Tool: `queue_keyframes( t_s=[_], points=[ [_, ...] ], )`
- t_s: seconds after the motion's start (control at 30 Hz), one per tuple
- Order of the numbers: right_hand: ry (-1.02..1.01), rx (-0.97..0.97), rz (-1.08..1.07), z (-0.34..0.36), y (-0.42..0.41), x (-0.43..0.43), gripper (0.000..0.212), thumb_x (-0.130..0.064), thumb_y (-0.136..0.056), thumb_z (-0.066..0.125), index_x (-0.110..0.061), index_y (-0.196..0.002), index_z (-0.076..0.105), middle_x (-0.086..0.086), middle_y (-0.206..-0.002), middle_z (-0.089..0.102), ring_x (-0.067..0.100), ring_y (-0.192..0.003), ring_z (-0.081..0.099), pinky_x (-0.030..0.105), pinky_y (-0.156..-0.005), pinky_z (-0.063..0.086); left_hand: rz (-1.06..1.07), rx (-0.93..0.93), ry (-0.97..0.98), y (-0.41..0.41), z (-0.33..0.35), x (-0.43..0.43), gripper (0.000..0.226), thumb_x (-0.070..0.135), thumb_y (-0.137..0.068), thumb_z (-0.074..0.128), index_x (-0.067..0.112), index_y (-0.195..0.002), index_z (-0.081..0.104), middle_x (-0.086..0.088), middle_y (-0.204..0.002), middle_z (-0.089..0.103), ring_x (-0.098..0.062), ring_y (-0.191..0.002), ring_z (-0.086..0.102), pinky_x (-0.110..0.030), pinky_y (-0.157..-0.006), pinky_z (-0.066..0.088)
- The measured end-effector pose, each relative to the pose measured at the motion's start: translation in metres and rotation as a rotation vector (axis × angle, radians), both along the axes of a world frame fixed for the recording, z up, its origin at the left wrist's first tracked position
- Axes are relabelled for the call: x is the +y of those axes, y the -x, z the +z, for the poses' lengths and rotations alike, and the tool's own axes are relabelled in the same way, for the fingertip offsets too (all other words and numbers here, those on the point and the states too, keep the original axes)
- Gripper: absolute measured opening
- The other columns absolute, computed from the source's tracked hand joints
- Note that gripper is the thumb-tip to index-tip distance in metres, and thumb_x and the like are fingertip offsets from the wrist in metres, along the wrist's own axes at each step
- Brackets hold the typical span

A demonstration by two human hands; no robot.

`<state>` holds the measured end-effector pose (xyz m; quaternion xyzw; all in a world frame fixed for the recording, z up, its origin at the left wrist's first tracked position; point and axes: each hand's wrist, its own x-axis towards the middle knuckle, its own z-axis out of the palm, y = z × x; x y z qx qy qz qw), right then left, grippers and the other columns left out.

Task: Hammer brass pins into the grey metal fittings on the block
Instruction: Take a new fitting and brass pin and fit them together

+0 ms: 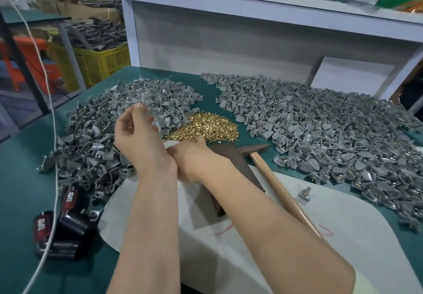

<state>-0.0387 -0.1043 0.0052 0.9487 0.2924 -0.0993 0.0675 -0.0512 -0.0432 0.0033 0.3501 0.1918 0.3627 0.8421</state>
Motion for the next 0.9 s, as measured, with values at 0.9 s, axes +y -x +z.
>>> queue_keyframes(
  t_s=[0.9],
  points=[
    [-1.144, -0.005, -0.594, 0.004, 0.016, -0.135, 0.023, -0.004, -0.086, 0.064, -0.026, -0.078, 0.063, -0.003, -0.081, 0.068, 0.013, -0.082, 0.065, 0.024, -0.078, 0.052, -0.654, 0.461, -1.534, 0.0, -0.019, -0.043, 0.021, 0.025, -0.087, 0.065, 0.031, -0.07, 0.054, 0.016, -0.071, 0.054, -0.02, -0.094, 0.059, -0.04, -0.092, 0.046]
  ],
)
